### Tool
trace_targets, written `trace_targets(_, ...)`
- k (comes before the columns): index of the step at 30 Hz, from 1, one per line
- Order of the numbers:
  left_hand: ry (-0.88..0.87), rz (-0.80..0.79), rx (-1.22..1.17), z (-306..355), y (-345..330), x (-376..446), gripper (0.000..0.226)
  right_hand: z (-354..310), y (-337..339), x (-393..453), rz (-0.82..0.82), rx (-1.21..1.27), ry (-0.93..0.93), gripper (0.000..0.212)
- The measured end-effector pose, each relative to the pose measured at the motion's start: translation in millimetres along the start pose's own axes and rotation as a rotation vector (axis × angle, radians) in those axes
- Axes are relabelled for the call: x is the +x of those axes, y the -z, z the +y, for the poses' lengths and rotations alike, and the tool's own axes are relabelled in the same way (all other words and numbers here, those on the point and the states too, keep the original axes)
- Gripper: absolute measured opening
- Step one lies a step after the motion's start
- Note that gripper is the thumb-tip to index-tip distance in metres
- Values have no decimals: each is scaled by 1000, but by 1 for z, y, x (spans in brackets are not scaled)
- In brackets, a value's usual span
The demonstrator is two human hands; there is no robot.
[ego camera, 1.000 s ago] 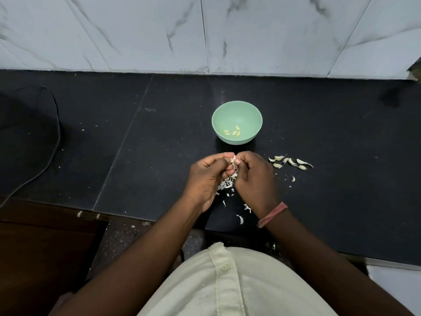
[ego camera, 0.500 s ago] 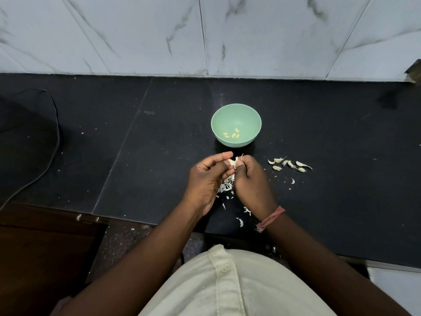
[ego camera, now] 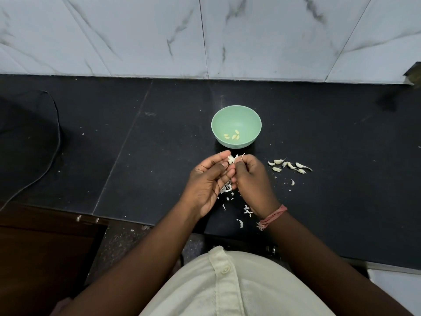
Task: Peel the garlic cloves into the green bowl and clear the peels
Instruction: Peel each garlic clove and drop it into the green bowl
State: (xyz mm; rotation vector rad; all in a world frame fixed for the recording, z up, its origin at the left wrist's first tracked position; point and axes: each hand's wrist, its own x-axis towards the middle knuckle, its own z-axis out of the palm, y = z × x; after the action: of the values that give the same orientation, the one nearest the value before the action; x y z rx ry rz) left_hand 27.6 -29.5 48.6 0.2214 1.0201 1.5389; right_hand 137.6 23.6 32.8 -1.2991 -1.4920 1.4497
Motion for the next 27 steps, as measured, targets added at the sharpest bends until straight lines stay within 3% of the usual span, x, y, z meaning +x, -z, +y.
trace_targets(4,-2,45,-20,-3,-1,1,26,3,0,0,55,-108,70,17)
trace_targets(8,44,98,-90,-4,-1,2,22,1,2,-3,127,6,52,12)
trace_targets(13,85,126,-195,-6,-2,2,14,4,6,-3,151,-43,44,32)
trace_targets(17,99,131,-202,-7,-2,3,10,-4,6,-10,131,-317,171,28)
trace_targets(22,101,153,-167,-6,4,1,12,0,6,-10,112,-330,335,14)
trace_targets(27,102,177,3,-7,6,0,14,8,3,-5,48,-213,174,14)
